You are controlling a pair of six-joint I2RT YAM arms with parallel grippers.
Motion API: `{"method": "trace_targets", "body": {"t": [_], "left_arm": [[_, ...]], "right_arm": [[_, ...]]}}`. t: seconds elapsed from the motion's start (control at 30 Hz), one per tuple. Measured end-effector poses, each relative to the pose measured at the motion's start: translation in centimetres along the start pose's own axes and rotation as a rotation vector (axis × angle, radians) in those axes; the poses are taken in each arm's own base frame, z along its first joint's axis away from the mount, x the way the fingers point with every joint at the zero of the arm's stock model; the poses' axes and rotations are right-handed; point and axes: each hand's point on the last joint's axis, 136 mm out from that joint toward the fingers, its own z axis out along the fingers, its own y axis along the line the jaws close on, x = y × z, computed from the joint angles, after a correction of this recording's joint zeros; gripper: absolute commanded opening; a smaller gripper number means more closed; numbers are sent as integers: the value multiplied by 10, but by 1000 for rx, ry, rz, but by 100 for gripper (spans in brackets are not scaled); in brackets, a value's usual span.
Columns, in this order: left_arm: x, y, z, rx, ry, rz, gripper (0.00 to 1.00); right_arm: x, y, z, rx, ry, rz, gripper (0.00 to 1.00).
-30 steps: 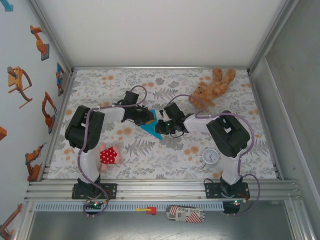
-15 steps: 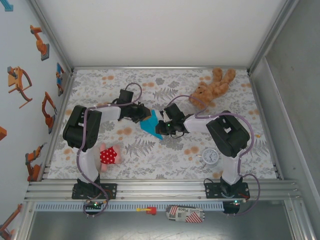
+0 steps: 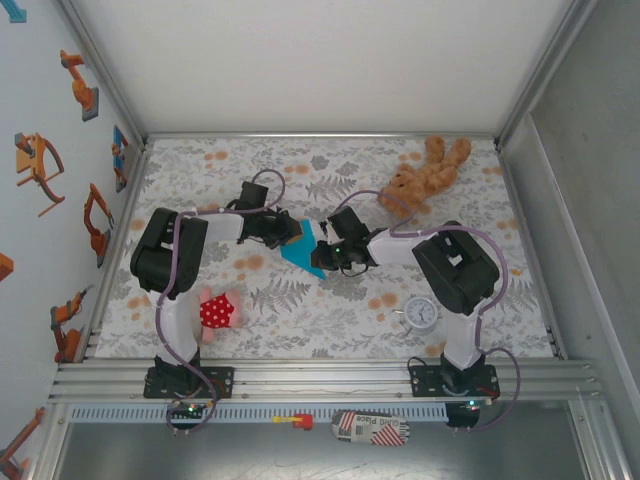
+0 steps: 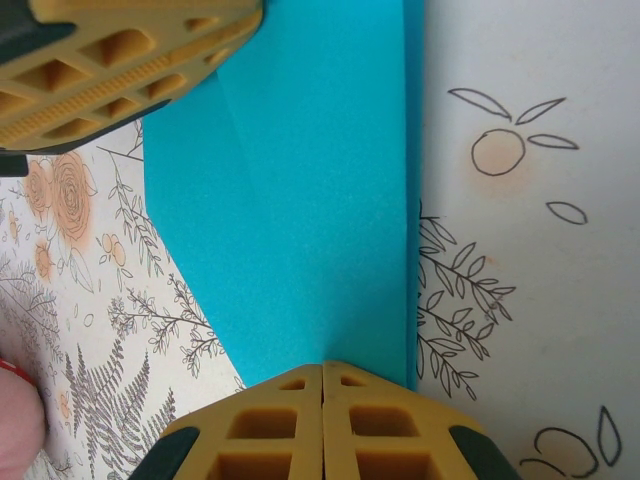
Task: Fold a paper plane with a square sheet of paper (pick it up from the middle)
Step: Fourth fold the wing at the center of the table.
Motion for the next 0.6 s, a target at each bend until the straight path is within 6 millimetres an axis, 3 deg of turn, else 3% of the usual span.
{"method": "trace_targets", "body": {"t": [0.37, 0.47, 0.6], "left_arm": [[0, 8, 4, -23, 0, -11, 12], [0, 8, 4, -25, 0, -11, 12], [0, 8, 4, -26, 0, -7, 12]], "right_arm": [[-1, 2, -2, -6, -7, 1, 11], [-5, 8, -15, -18, -38, 2, 13], [-27, 27, -47, -47, -141, -20, 14]]}}
